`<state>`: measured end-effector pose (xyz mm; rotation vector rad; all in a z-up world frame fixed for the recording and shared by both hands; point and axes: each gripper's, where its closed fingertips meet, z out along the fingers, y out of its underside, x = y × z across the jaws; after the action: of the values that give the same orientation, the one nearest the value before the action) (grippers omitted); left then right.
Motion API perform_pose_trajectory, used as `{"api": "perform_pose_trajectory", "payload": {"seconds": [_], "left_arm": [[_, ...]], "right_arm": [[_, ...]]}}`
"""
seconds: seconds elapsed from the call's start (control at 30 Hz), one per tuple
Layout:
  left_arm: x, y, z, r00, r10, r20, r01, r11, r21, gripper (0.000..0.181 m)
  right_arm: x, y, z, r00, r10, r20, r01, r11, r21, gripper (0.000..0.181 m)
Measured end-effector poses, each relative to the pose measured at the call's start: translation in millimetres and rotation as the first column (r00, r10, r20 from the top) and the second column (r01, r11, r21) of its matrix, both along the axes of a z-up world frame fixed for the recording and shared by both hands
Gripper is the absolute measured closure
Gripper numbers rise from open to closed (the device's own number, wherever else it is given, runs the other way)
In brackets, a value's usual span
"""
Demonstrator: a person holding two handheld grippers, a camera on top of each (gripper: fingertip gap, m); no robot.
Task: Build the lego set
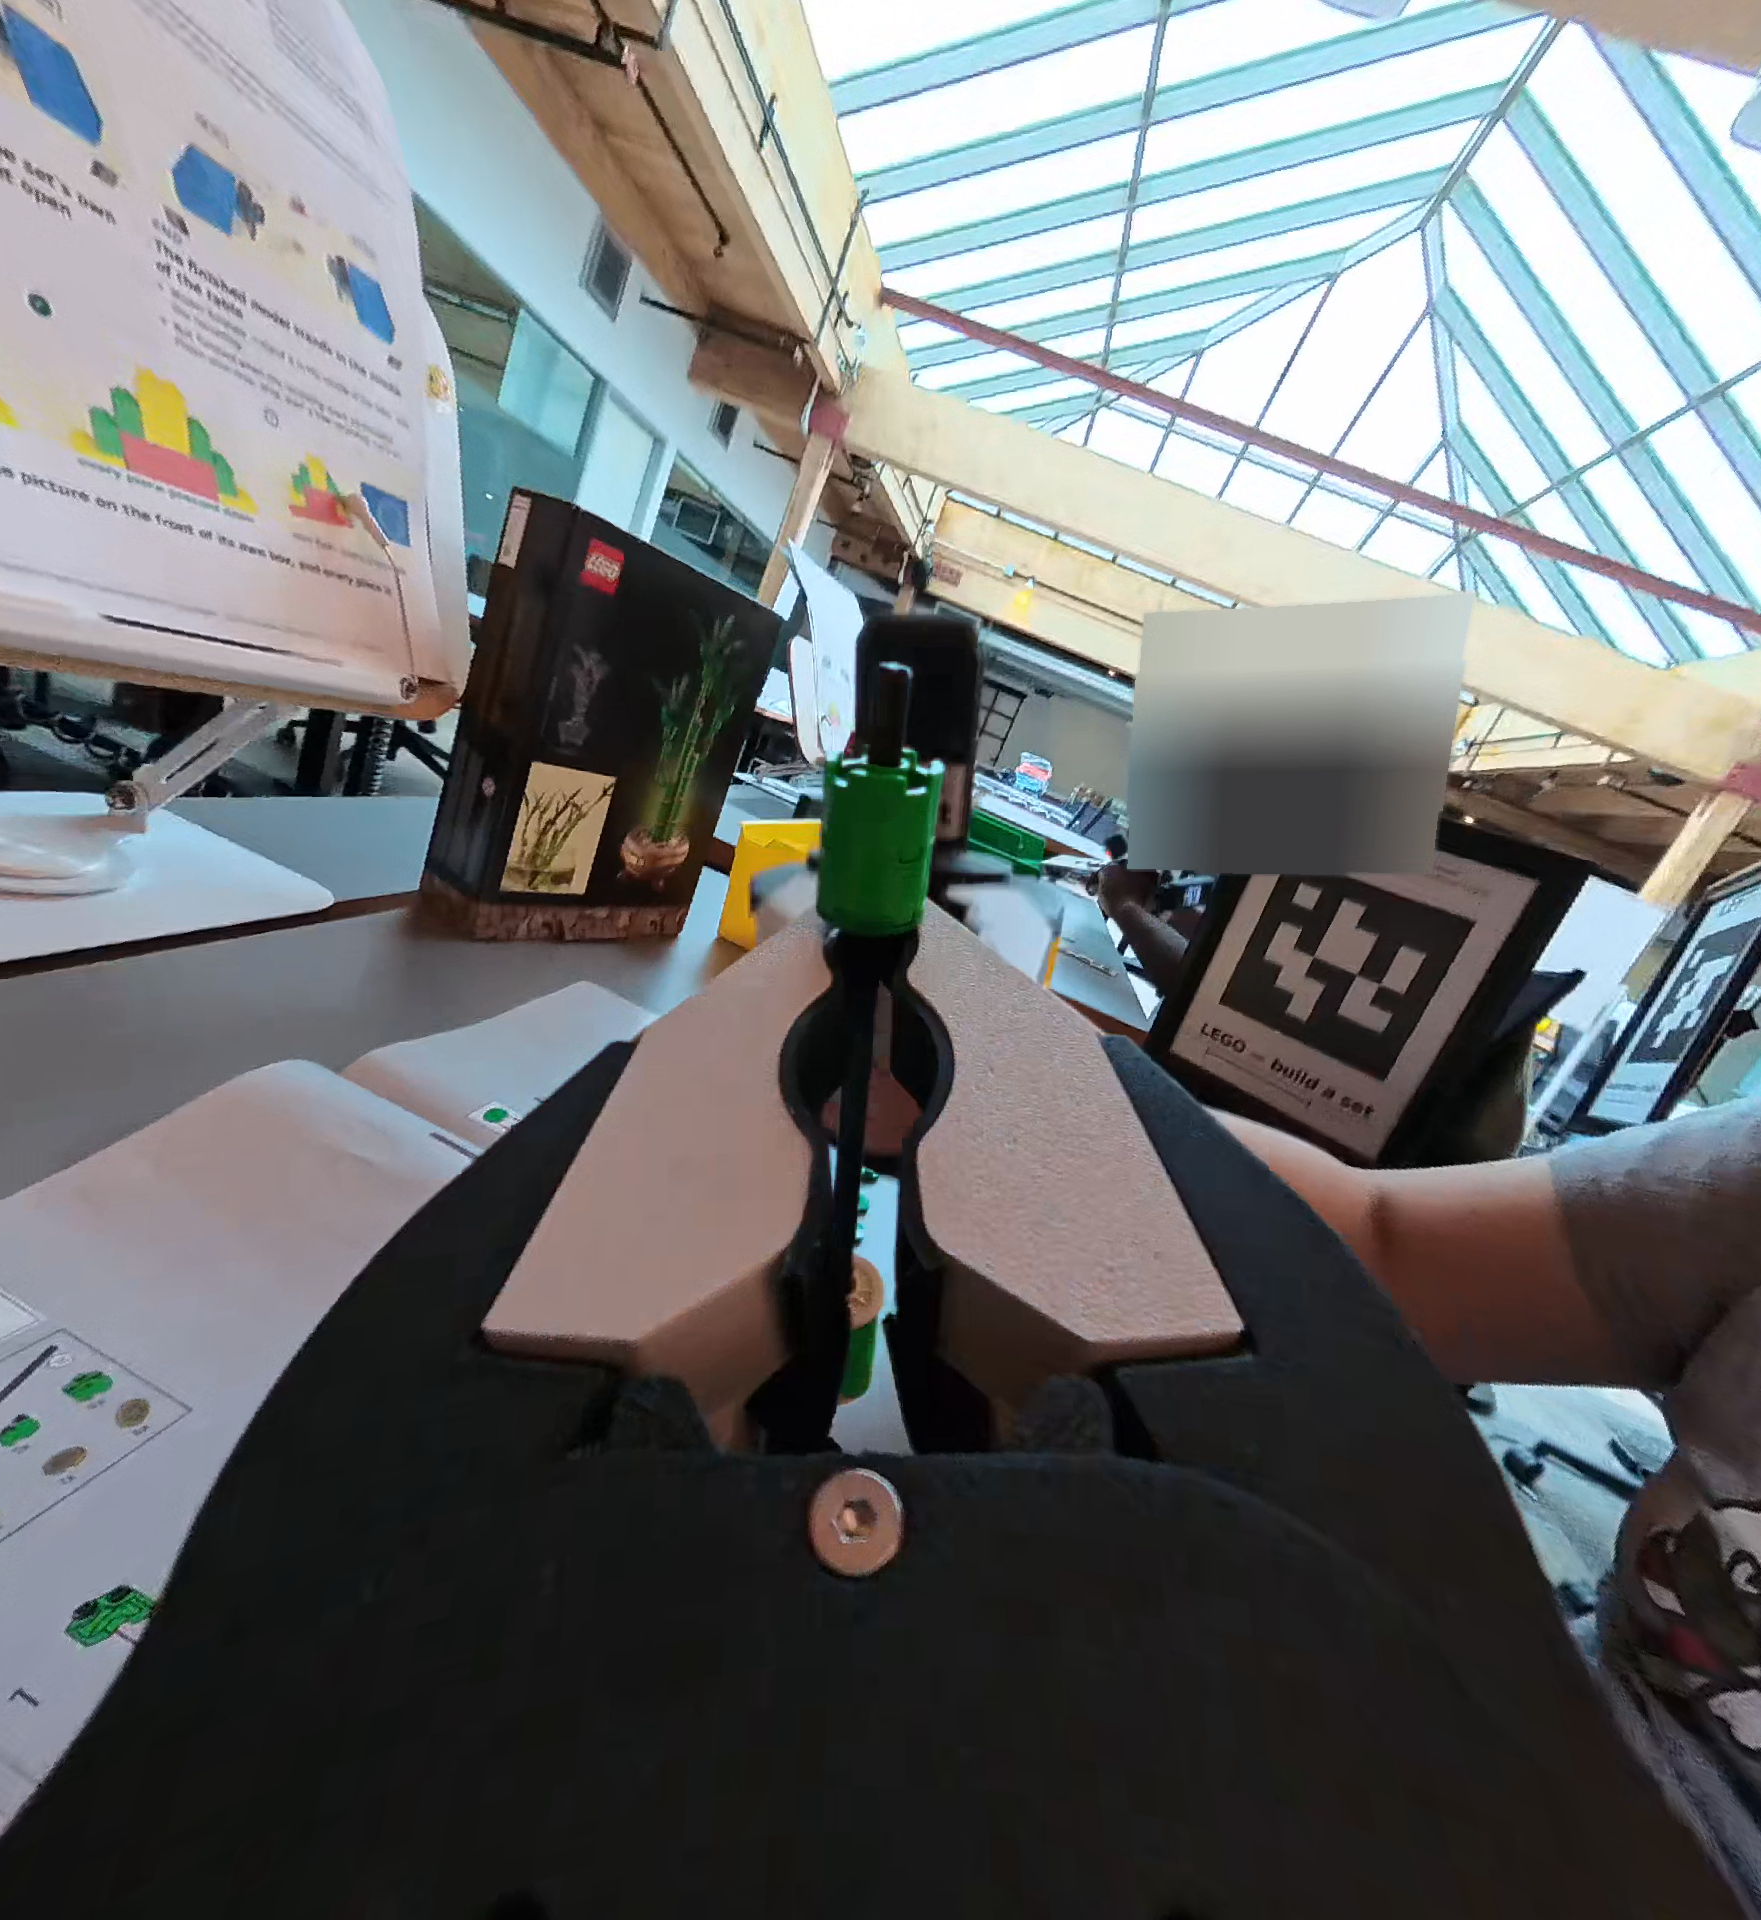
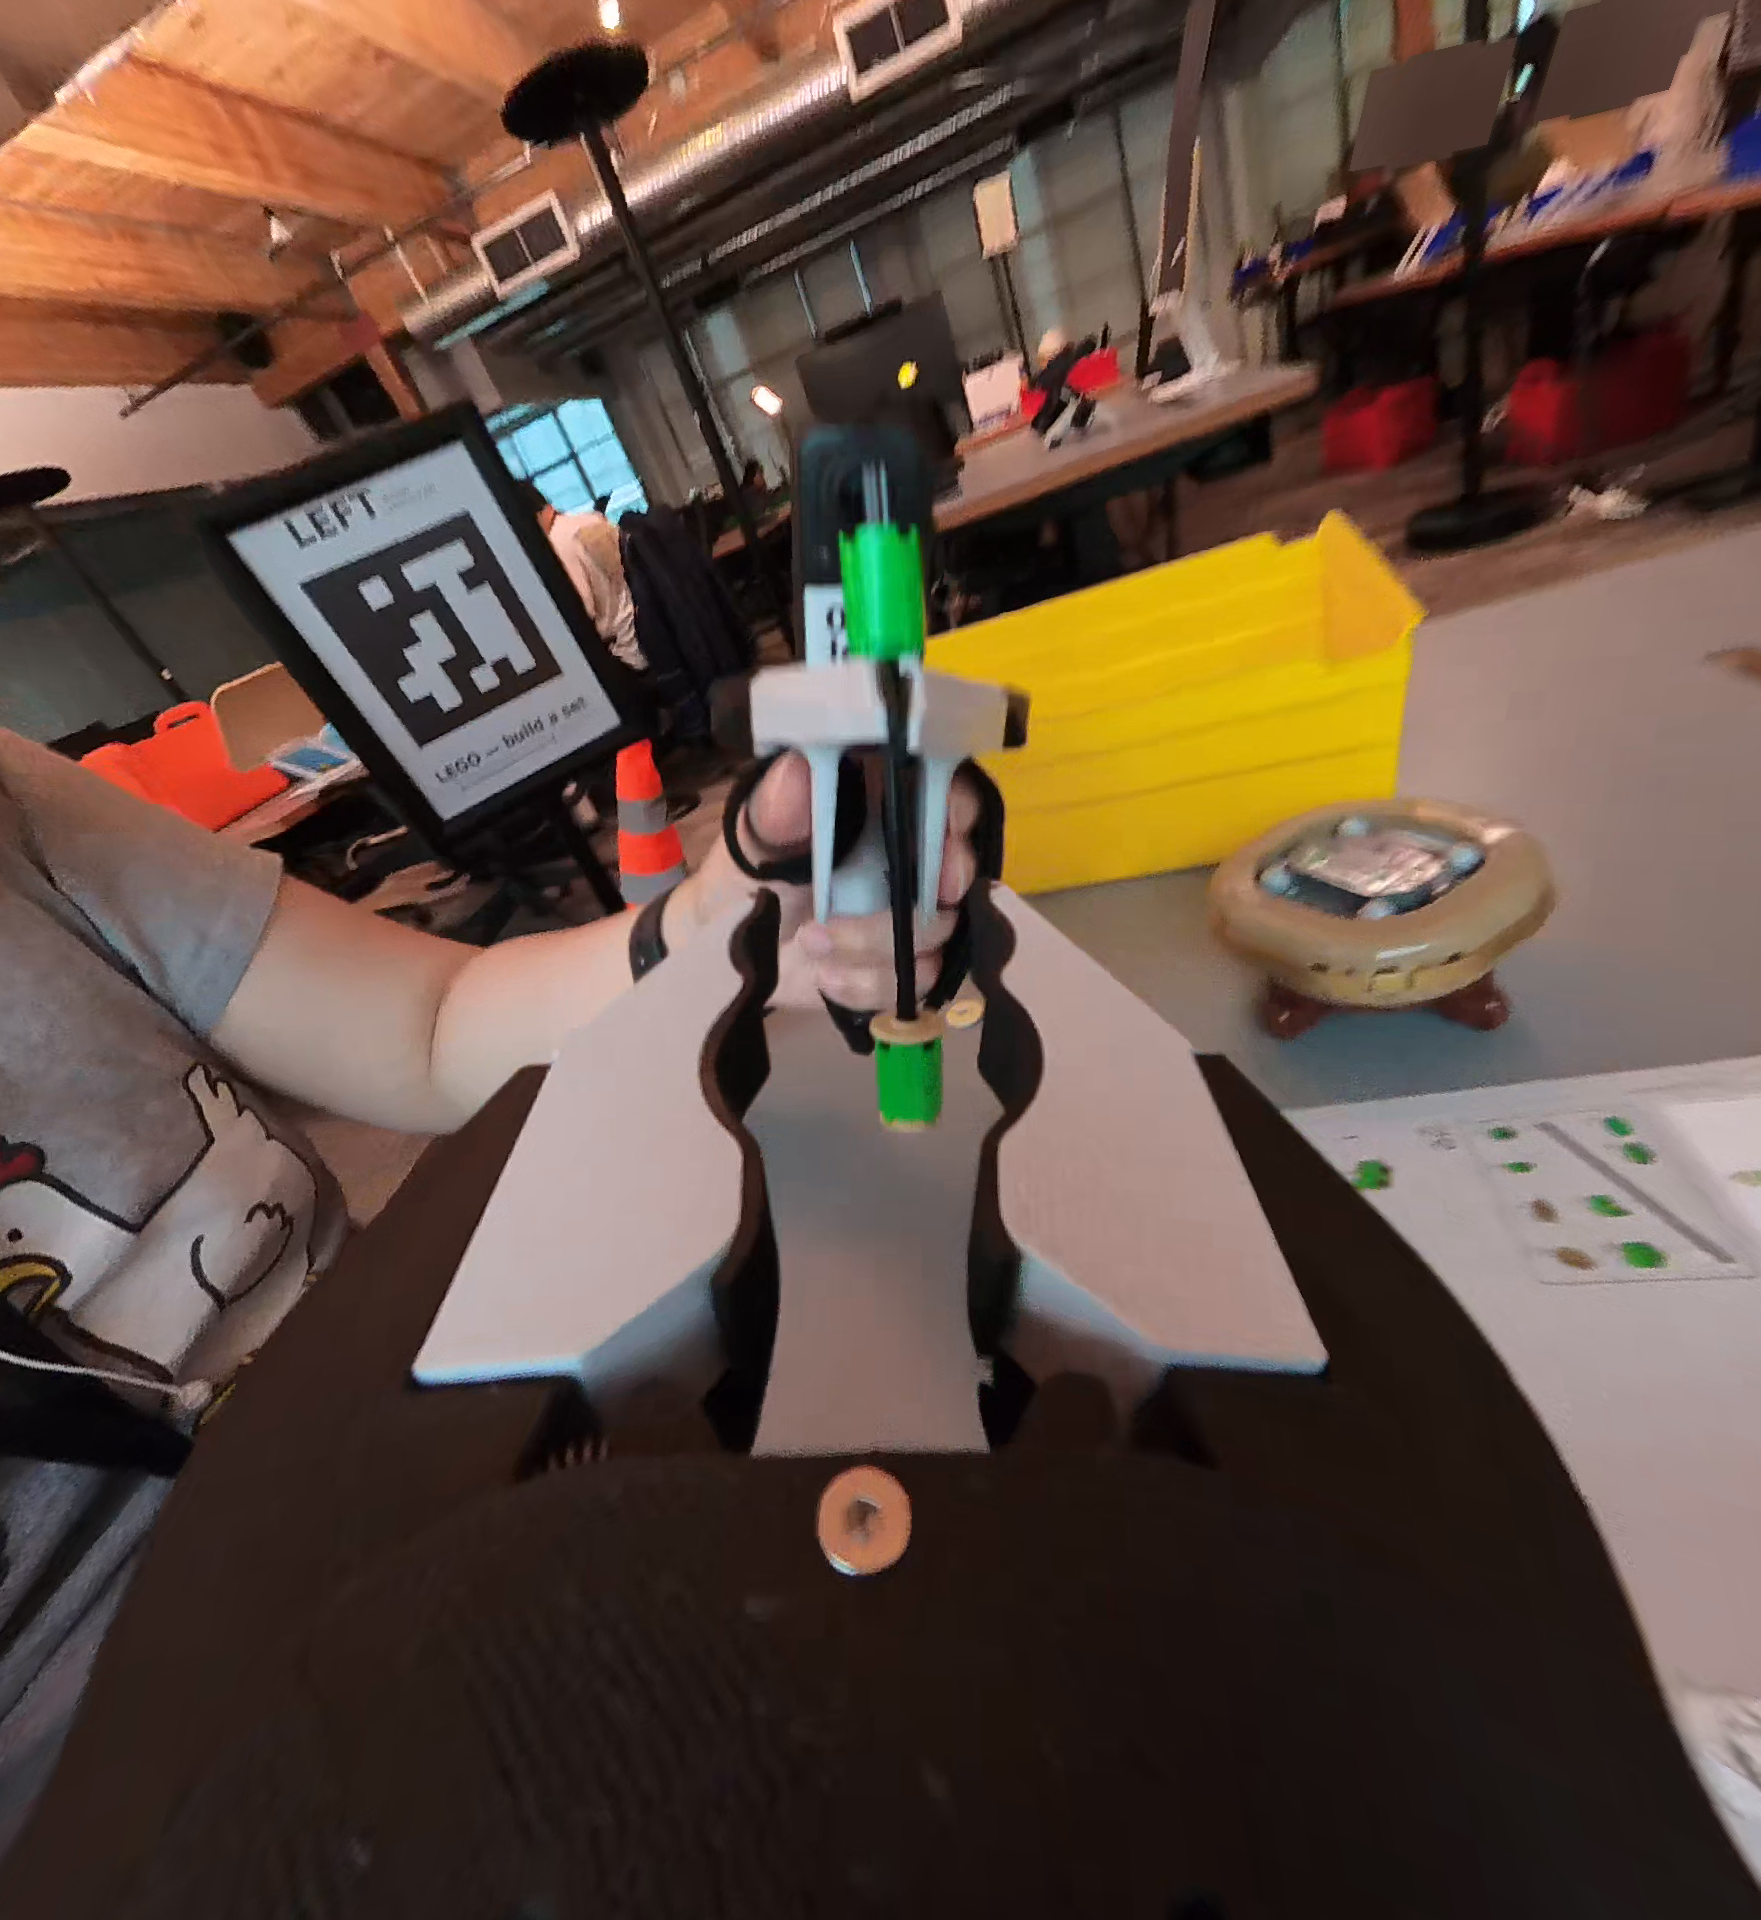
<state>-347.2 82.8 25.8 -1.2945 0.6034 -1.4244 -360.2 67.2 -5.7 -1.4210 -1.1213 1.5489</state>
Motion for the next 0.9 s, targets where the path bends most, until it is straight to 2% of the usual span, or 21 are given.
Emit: {"api": "perform_pose_trajectory", "payload": {"seconds": [0.1,0.2,0.33,0.37,0.4,0.5,0.6,0.77,0.83,0.9], "left_arm": [[-0.8,-0.2,0.2,1.0,-0.01,0.008,0.01,1.0,-0.006,0.181],[-1.6,-0.7,1.0,1.0,-0.013,0.014,0.013,1.0,-0.004,0.181],[-4.5,-1.5,2.5,0.999,-0.038,0.037,0.038,0.999,-0.011,0.181],[-5.7,0.1,1.6,0.999,-0.034,0.034,0.034,0.999,-0.016,0.175],[-6.6,2.8,-0.5,0.999,-0.026,0.022,0.027,0.999,-0.027,0.162],[-9.7,9.6,-6.1,1.0,-0.004,-0.017,0.003,0.999,-0.046,0.148],[-18.3,10.5,3.1,0.999,0.02,0.036,-0.02,1.0,-0.007,0.134],[-38.0,8.0,22.1,0.986,0.044,0.162,-0.052,0.998,0.046,0.154],[-40.7,6.6,23.4,0.985,0.044,0.169,-0.055,0.996,0.066,0.164],[-37.7,6.8,19.3,0.989,0.042,0.143,-0.054,0.996,0.076,0.168]], "right_arm": [[-24.7,-12.7,-18.7,0.998,0.048,0.033,-0.048,0.999,-0.018,0.149],[-32.1,-8.0,-28.7,0.999,-0.018,0.049,0.016,0.999,0.037,0.179],[-27.5,-2.7,-23.1,0.997,-0.053,0.052,0.05,0.998,0.043,0.178],[-25.9,-0.5,-21.5,0.997,-0.065,0.051,0.063,0.997,0.036,0.179],[-24.2,1.3,-19.5,0.996,-0.071,0.045,0.07,0.997,0.024,0.179],[-19.5,3.6,-17.1,0.996,-0.073,0.045,0.072,0.997,0.013,0.179],[-18.5,2.2,-16.8,0.997,-0.065,0.047,0.064,0.998,0.022,0.179],[-21.7,-2.7,-24.2,0.997,-0.042,0.068,0.038,0.998,0.058,0.179],[-22.7,-4.2,-26.1,0.997,-0.037,0.066,0.033,0.997,0.071,0.179],[-23.6,-5.1,-31.2,0.996,-0.045,0.08,0.039,0.997,0.068,0.179]]}}
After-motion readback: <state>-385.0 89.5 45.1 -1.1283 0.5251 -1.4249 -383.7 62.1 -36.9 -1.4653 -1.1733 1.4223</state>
